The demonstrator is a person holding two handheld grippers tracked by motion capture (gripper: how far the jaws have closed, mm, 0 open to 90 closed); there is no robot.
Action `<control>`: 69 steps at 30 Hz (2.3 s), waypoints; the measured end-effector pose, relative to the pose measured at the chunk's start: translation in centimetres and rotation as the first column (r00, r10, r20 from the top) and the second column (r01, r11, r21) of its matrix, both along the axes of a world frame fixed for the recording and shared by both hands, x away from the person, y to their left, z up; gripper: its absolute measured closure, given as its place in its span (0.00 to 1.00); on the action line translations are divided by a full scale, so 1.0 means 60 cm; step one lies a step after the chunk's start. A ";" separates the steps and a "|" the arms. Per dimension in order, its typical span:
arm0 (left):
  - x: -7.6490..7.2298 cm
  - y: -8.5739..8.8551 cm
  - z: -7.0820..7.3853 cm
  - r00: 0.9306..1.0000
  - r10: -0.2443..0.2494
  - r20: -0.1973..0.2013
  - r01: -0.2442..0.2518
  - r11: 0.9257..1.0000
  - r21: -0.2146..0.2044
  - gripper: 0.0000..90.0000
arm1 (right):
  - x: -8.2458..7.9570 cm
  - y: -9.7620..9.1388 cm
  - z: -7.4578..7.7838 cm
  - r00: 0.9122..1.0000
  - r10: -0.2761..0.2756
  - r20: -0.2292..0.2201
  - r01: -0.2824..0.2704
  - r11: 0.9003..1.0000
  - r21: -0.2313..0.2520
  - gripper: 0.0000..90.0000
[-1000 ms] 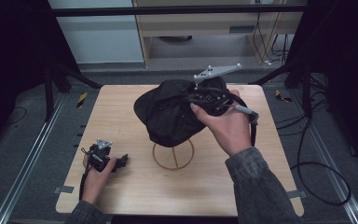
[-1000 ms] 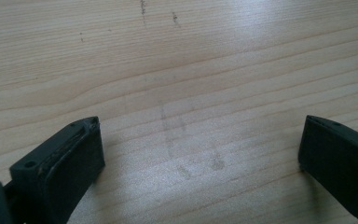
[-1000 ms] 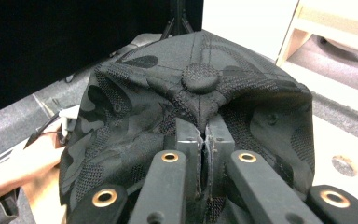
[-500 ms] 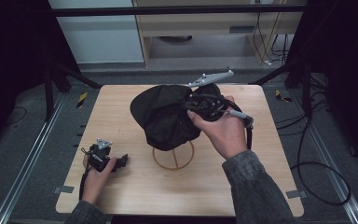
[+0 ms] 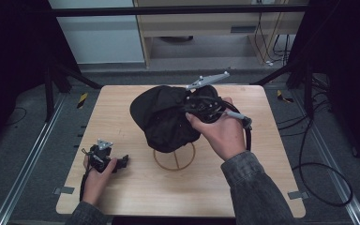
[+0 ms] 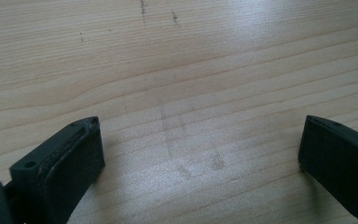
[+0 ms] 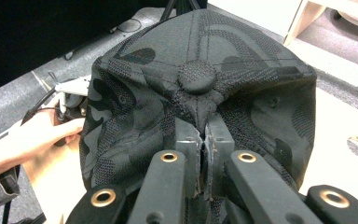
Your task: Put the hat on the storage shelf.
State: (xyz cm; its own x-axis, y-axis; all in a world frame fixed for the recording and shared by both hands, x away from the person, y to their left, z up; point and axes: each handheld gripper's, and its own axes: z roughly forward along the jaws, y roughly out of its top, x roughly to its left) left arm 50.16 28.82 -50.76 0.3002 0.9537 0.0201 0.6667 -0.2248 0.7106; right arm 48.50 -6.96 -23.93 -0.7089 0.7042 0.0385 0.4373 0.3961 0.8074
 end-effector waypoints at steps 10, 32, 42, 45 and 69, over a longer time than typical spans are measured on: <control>0.000 0.000 0.000 1.000 0.000 0.000 0.000 1.000 0.000 0.00 | -0.009 -0.009 0.012 1.000 -0.003 -0.012 0.003 1.000 -0.027 0.97; 0.000 0.000 0.000 1.000 0.000 0.000 0.000 1.000 0.000 0.00 | -0.006 -0.006 -0.020 0.999 -0.009 -0.036 0.008 0.999 -0.035 0.97; 0.000 0.000 0.000 1.000 0.000 0.001 0.000 1.000 0.000 0.00 | 0.010 0.020 -0.043 0.999 -0.014 -0.031 0.012 0.998 -0.065 0.96; 0.000 0.000 0.000 1.000 0.000 0.000 0.000 1.000 0.000 0.00 | 0.014 0.024 -0.048 0.999 -0.015 -0.028 0.013 0.998 -0.069 0.96; 0.000 0.000 0.000 1.000 0.000 0.000 0.000 1.000 -0.001 0.00 | 0.026 0.023 -0.054 1.000 -0.011 -0.014 0.010 0.999 -0.034 0.86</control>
